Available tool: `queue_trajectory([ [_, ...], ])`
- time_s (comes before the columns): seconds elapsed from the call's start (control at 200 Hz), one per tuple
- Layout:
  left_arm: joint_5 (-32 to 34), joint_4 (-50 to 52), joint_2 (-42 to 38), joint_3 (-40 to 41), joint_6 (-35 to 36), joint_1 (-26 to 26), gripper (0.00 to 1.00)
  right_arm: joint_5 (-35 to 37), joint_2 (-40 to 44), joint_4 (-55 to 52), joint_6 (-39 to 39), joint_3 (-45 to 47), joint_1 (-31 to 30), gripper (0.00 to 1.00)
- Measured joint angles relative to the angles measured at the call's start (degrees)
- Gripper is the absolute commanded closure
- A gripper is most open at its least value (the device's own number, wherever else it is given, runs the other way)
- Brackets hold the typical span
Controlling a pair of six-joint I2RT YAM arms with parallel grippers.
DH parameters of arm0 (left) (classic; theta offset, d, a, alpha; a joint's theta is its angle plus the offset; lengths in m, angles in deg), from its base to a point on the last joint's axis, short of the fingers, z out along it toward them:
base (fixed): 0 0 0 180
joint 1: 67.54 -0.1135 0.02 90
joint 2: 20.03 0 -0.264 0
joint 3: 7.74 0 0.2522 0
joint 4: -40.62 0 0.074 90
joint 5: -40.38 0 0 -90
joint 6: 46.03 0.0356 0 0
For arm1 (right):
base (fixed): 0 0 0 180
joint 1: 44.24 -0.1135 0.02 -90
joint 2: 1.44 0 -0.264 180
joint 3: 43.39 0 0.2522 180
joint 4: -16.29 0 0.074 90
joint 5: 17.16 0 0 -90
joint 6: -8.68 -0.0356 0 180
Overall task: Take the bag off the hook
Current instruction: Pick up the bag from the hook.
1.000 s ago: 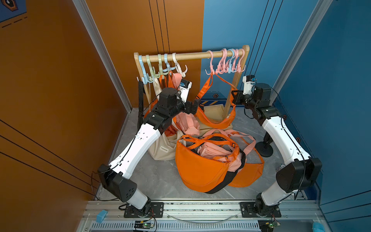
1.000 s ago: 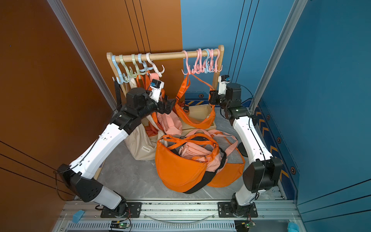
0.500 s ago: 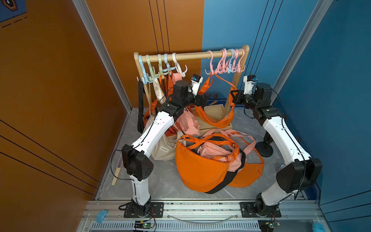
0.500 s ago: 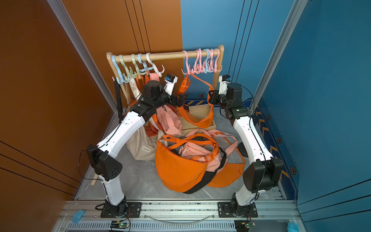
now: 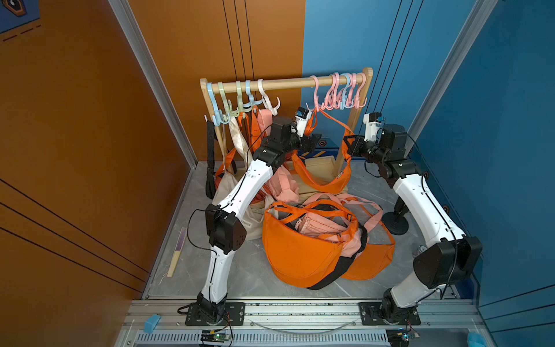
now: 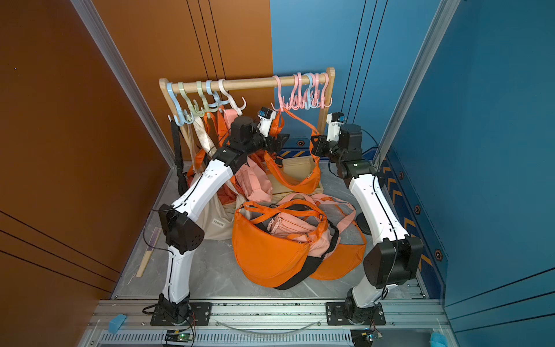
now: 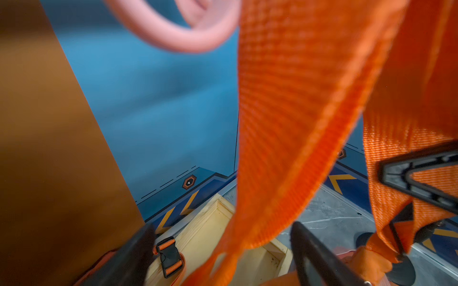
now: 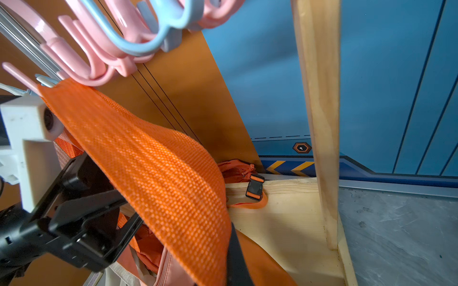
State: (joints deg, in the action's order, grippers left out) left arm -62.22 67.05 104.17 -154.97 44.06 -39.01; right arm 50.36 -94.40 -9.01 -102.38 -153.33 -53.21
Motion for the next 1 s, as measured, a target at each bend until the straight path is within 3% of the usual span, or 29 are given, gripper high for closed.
queue_trajectory([
  [0.07, -0.8, -1.1, 0.6, -0.2, -0.2, 0.0, 0.71, 0.0, 0.0, 0.0, 0.0, 0.0, 0.0, 1.00],
  [0.135, -1.7, -1.9, 0.9, -0.3, -0.4, -0.1, 1.00, -0.1, 0.0, 0.0, 0.0, 0.0, 0.0, 1.00],
  [0.606, -4.1, -2.6, 0.3, -0.4, -1.4, -0.1, 1.00, -0.1, 0.0, -1.0, 0.0, -1.0, -0.2, 1.00],
  [1.001, -2.1, 0.7, -6.5, -0.6, -1.6, -0.8, 1.00, -0.8, -0.1, -2.1, -0.5, -6.1, -3.0, 1.00],
])
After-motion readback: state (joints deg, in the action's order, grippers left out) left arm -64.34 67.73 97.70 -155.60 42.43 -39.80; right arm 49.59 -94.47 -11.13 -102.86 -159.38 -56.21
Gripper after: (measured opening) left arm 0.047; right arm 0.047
